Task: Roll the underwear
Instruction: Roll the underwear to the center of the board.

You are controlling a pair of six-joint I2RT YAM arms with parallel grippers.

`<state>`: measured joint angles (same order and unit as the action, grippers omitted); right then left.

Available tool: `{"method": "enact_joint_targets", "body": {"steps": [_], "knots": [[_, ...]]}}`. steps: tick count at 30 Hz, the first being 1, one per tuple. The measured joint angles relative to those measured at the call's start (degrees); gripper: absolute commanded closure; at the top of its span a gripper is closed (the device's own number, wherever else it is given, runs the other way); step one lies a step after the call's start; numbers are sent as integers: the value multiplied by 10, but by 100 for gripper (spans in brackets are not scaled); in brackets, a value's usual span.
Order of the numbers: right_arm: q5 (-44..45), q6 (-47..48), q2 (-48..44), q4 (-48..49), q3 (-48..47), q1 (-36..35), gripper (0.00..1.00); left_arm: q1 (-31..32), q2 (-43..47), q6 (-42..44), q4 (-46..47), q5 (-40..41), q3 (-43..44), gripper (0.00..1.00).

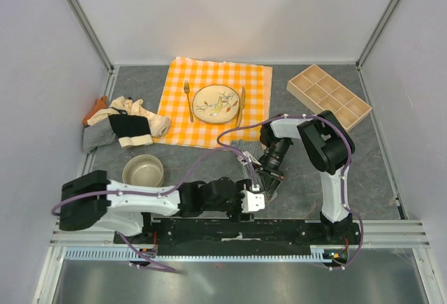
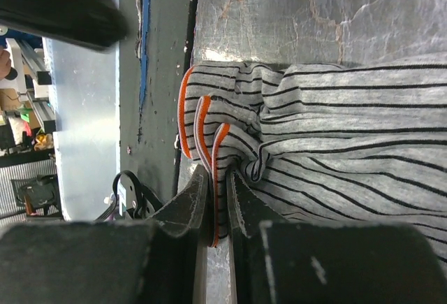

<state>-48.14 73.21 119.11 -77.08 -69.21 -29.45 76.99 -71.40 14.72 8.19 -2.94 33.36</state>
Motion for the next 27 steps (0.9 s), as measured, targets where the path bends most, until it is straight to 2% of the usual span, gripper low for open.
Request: {"method": "enact_joint_targets", "body": {"steps": [6, 12, 14, 15, 17, 18, 20, 21, 23, 27], "knots": [[0, -13, 0, 1, 0, 0, 85, 4, -125, 36, 55, 40, 13, 22], [0, -21, 0, 3, 0, 0, 85, 4, -192, 43, 101, 46, 43, 26], [0, -25, 0, 5, 0, 0, 84, 4, -202, 43, 113, 47, 45, 34], [0, -26, 0, 5, 0, 0, 84, 4, -209, 43, 119, 49, 46, 43], [0, -29, 0, 7, 0, 0, 83, 4, -221, 42, 120, 54, 51, 51], [0, -30, 0, 7, 0, 0, 83, 4, -225, 42, 118, 57, 56, 60], [2, -31, 0, 9, 0, 0, 83, 3, -243, 40, 114, 61, 68, 71], [2, -32, 0, 10, 0, 0, 82, 2, -249, 39, 112, 62, 73, 84], [6, -34, 0, 10, 0, 1, 80, -1, -256, 34, 111, 65, 80, 98], [7, -39, -2, 12, 1, 3, 74, -10, -256, 20, 108, 56, 82, 98]]}}
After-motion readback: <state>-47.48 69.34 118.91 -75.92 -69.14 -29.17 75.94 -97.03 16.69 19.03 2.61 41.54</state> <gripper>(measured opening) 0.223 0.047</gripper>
